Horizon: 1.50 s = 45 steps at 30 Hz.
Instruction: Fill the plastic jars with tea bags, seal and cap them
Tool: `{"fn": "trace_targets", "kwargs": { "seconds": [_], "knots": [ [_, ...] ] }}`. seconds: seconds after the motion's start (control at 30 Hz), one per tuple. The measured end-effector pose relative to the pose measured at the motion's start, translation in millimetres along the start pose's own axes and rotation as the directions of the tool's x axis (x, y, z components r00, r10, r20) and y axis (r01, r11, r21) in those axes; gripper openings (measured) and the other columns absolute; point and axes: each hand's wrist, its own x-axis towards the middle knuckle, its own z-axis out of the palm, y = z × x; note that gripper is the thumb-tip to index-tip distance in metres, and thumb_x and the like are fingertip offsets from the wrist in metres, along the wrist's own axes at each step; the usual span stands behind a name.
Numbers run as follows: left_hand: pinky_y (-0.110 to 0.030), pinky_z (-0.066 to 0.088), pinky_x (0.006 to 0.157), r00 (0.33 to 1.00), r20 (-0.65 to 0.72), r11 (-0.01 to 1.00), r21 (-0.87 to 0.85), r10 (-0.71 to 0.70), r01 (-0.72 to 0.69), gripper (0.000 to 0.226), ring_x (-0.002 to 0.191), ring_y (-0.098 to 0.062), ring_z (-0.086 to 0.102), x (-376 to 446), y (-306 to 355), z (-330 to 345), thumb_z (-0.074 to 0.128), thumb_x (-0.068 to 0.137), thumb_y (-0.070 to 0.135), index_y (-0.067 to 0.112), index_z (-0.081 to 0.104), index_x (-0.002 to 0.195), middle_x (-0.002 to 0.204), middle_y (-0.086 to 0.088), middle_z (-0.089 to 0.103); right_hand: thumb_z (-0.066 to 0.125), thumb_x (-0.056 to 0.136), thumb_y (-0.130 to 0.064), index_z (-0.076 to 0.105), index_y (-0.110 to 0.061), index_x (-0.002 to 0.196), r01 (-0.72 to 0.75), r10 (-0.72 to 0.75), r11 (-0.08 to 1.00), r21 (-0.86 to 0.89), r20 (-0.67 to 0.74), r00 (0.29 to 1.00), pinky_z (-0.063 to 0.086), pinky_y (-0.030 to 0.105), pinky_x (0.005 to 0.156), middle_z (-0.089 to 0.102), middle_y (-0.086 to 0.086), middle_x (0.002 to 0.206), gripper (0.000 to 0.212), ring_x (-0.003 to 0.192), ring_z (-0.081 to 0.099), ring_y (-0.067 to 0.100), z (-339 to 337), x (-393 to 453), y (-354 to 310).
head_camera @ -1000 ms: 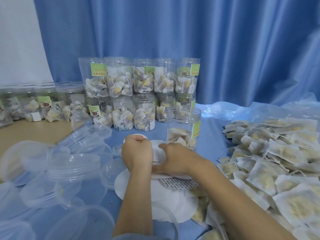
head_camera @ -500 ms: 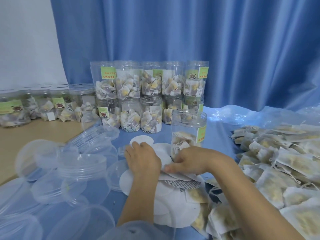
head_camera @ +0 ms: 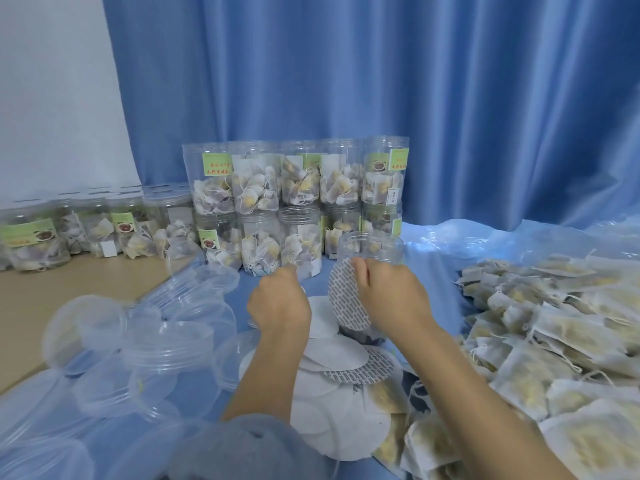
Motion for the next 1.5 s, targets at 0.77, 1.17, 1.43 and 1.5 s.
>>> {"fn": "trace_targets", "kwargs": {
  "seconds": [0.77, 1.17, 1.43, 1.5],
  "knots": [
    [-0.01, 0.028, 0.095, 0.908, -0.36, 0.654, -0.637, 0.216, -0.408, 0.022, 0.12, -0.008, 0.046, -100.2, 6.7, -36.2, 0.07, 0.082, 0.011, 0.029, 0.073, 0.095, 0.123, 0.007, 0.057, 0.057, 0.093, -0.012, 0.057, 0.003, 0.106, -0.369, 0.093, -0.522, 0.769, 0.481, 0.872, 0.055, 0.025, 0.051, 0.07, 0.016, 0.086, 0.02, 0.064, 0.07, 0.021, -42.9, -41.4, -33.7],
    [-0.025, 0.057, 0.062, 0.936, 0.334, -0.354, -0.866, 0.113, 0.352, 0.018, 0.079, -0.017, 0.072, -49.9, 0.2, -16.5, 0.05, 0.09, -0.004, 0.002, 0.063, 0.102, 0.091, -0.01, 0.072, 0.068, 0.083, -0.013, 0.045, -0.023, 0.131, -0.221, 0.238, 0.453, 0.864, 0.121, 0.964, 0.054, 0.035, 0.086, 0.061, -0.006, 0.103, 0.054, 0.093, 0.062, 0.012, -21.5, -41.3, -26.0],
    [-0.025, 0.052, 0.062, 0.967, 0.169, -0.128, -0.972, 0.189, 0.195, 0.016, 0.074, -0.015, 0.066, -26.1, 10.6, -13.1, 0.068, 0.073, 0.004, 0.018, 0.067, 0.083, 0.082, -0.002, 0.069, 0.078, 0.054, -0.056, 0.005, -0.027, 0.15, 0.168, -0.09, 0.935, 0.313, -0.25, 0.964, 0.023, 0.03, 0.106, 0.023, 0.007, 0.141, 0.124, 0.129, 0.022, 0.019, -1.8, -17.3, -17.1],
    [-0.027, 0.05, 0.069, 0.958, 0.142, -0.057, -0.985, 0.249, 0.16, 0.013, 0.077, -0.014, 0.063, -27.1, 12.2, -16.8, 0.07, 0.07, 0.009, 0.022, 0.069, 0.075, 0.082, -0.002, 0.067, 0.074, 0.054, -0.06, 0.008, -0.027, 0.15, 0.194, -0.111, 0.937, 0.289, -0.281, 0.953, 0.027, 0.039, 0.109, 0.025, 0.01, 0.141, 0.121, 0.13, 0.026, 0.026, -1.7, -13.6, -17.1]
  ]
}}
